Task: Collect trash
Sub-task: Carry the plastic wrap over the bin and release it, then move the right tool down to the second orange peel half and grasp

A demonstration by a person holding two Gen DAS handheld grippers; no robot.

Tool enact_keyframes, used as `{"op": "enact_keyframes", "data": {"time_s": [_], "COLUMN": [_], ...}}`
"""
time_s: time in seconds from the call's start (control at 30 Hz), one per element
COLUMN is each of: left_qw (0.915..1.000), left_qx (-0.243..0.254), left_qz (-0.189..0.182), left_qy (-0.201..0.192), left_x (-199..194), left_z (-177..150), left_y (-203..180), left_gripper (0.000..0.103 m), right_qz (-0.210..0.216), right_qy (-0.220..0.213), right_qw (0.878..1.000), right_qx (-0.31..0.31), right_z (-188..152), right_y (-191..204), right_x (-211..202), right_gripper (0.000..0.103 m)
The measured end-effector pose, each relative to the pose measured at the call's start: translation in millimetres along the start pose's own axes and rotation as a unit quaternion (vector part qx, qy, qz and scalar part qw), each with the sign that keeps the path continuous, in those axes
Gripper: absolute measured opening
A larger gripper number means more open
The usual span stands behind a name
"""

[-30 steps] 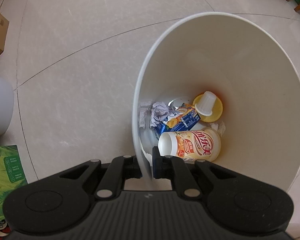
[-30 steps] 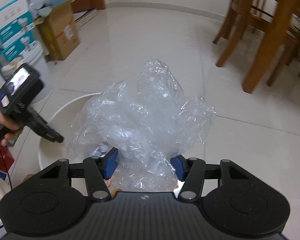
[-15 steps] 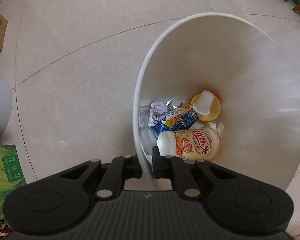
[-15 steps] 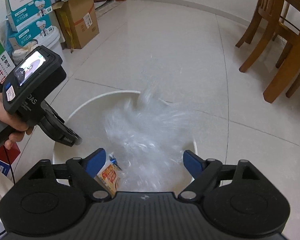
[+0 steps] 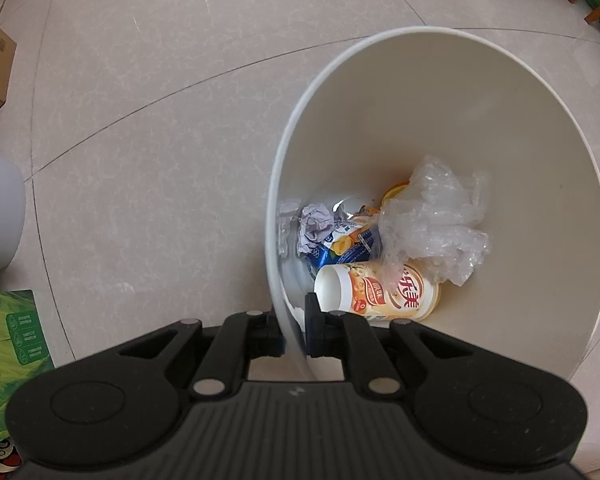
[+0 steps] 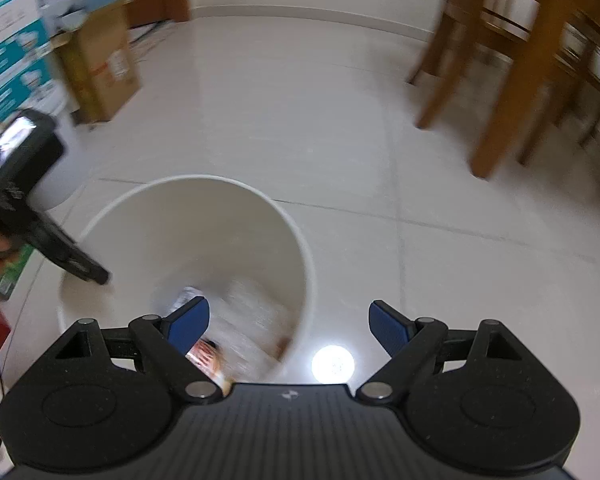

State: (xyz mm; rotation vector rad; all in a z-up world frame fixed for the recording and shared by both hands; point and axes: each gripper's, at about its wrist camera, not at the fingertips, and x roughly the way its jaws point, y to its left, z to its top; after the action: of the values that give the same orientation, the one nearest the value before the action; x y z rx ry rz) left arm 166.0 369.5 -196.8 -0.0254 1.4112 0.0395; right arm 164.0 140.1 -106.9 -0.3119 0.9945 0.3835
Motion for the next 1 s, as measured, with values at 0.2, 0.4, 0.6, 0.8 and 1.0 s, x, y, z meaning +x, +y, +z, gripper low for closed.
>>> {"op": "enact_keyframes", "data": {"time_s": [0.2, 0.4, 0.6, 0.8, 1.0], "left_qw": [1.0000, 1.0000, 1.0000, 0.9999, 0.9999], "left_qx": [0.001, 0.002, 0.004, 0.005, 0.011], "left_qz": [0.005, 0.007, 0.008, 0.009, 0.009], "left_qy": [0.001, 0.001, 0.003, 0.001, 0.004], "left_x": [0.5, -0.5, 0.2, -0.2, 0.2], "left_z": [0.5, 0.4, -0.5, -1.2, -2.1], "left_y": [-1.7, -2.7, -3.6, -4.2, -5.3], "left_gripper": [0.007, 0.007, 0.007, 0.008, 0.008], "right_qz": [-0.058, -0.103, -0.131, -0.129, -0.157], "right_qy": [0.002, 0.019, 0.057, 0.103, 0.135], "right_qw": [0.996, 0.979, 0.965, 0.968, 0.961], "right_qx": [0.074, 0.176, 0.218, 0.189, 0.181], "right_z": [-43.7, -102.5, -153.9, -189.2, -222.1], "right_y": [-48.0, -98.4, -120.7, -106.2, -94.8], "right_x": [-10.5, 6.0, 52.3, 114.1, 169.4], "right_gripper": [0.090, 0.090, 0.090, 0.090, 0.090]}}
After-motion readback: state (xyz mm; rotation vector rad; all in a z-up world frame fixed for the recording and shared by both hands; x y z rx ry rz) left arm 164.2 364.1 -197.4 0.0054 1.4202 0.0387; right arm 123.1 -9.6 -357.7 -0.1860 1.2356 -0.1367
